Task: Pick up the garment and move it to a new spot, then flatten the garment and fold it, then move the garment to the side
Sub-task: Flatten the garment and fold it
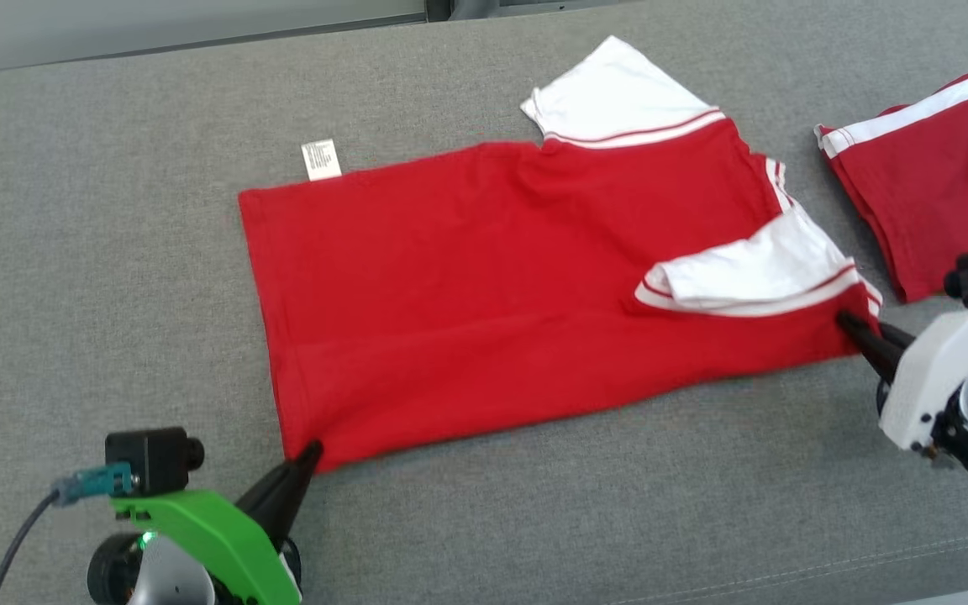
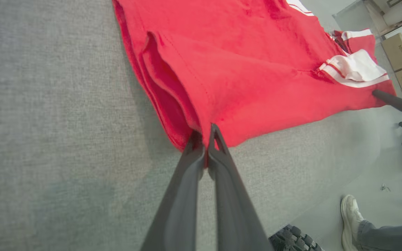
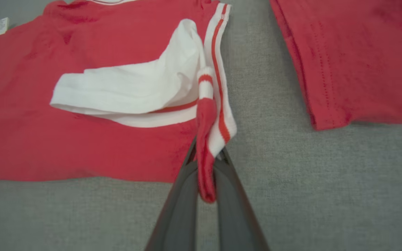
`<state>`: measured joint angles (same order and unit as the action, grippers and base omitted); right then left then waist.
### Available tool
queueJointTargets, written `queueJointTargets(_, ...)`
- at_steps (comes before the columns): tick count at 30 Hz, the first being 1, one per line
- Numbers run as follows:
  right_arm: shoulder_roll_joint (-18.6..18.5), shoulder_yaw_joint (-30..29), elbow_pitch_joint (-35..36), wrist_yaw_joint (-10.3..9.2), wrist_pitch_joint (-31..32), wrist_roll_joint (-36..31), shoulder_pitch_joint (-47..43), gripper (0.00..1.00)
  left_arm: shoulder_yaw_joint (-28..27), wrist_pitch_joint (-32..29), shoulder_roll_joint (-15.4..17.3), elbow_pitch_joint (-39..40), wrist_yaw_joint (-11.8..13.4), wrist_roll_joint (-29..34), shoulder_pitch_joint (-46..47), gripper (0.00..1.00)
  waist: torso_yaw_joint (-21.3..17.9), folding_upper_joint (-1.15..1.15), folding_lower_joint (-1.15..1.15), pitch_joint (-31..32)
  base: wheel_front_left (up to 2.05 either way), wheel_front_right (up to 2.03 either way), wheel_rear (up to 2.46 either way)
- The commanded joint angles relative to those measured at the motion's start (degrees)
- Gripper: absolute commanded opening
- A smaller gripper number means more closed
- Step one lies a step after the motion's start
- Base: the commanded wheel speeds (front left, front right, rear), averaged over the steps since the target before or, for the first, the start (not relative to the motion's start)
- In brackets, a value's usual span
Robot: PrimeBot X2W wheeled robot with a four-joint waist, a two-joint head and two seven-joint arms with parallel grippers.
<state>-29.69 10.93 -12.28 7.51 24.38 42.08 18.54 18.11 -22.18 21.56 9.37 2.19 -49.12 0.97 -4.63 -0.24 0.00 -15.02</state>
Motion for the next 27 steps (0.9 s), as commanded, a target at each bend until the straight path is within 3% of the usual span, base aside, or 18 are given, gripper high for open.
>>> queueJointTargets(1, -0.69, -0.71, 1.26, -0.05, 1.51, 0.85, -2.85, 0.00, -0.29, -0.41, 0.55, 0.91, 0.51, -0.72, -2.29, 0.00, -0.07, 0.24, 0.00, 0.12, 0.00, 0.00, 0.00)
queueJointTargets(4, -1.61, -3.35, 3.97, -0.05, 4.23, 1.70, -8.18, 0.00, -0.23, -0.47, 0.94, 2.57, 1.44, -1.53, -6.50, 0.00, -0.04, 0.24, 0.00, -0.62, 0.00, 0.00, 0.00)
queueJointTargets(9, 1.37, -7.29, 3.26, -0.08, 3.69, -1.30, -13.04, 0.00, -0.20, 1.43, -0.33, 1.43, 2.70, -1.62, -10.14, 0.00, 0.10, 0.24, 0.00, -1.83, 0.00, 0.00, 0.00)
queueJointTargets(10, 2.03, -7.59, 3.03, -0.07, 3.47, -1.91, -13.18, 0.14, -0.03, 1.84, -0.39, 1.00, 2.72, -0.86, -10.14, 0.41, 0.17, 0.24, 0.00, -1.98, 0.00, 0.00, 0.00)
queueJointTargets(11, 2.53, -7.85, 3.02, -0.07, 2.92, -2.53, -13.06, 0.50, 0.31, 2.42, -0.52, 0.78, 2.62, -0.30, -10.07, 1.00, 0.23, 0.24, 0.00, -2.08, 0.00, 0.00, 0.00)
queueJointTargets(12, 3.01, -8.14, 3.09, -0.07, 2.61, -3.16, -12.95, 1.00, 0.55, 2.71, -0.82, 0.70, 2.79, -0.07, -10.21, 1.00, 0.29, 0.24, 0.00, -2.16, 0.00, 0.00, 0.00)
queueJointTargets(17, 2.95, -9.30, 6.40, -0.04, 3.36, -2.82, -13.24, 1.00, 0.69, 3.32, 0.44, 2.90, 2.29, 1.49, -10.76, 1.00, 0.90, 0.24, 0.00, -2.88, 0.00, 0.00, 0.00)
queueJointTargets(20, 2.06, -11.48, 11.93, -0.04, 4.36, -1.03, -11.68, 1.00, -0.88, 3.46, 1.03, 5.75, 3.00, 1.11, -9.66, 1.00, 1.25, 0.24, 0.00, -4.02, 0.00, 0.00, 0.00)
queueJointTargets(23, 1.93, -13.43, 16.64, -0.02, 5.82, -0.26, -7.84, 1.00, -2.59, 3.05, 2.01, 7.32, 3.69, 2.15, -5.08, 1.00, 1.82, 0.24, 0.00, -6.22, 0.00, 0.00, 0.00)
queueJointTargets(27, 3.76, -14.80, 16.13, -0.02, 6.24, -3.73, 2.14, 1.00, -2.59, 1.44, 1.57, 4.72, 4.15, 3.94, 5.42, 1.00, 3.53, 0.24, 0.00, -10.79, 0.00, 0.00, 0.00)
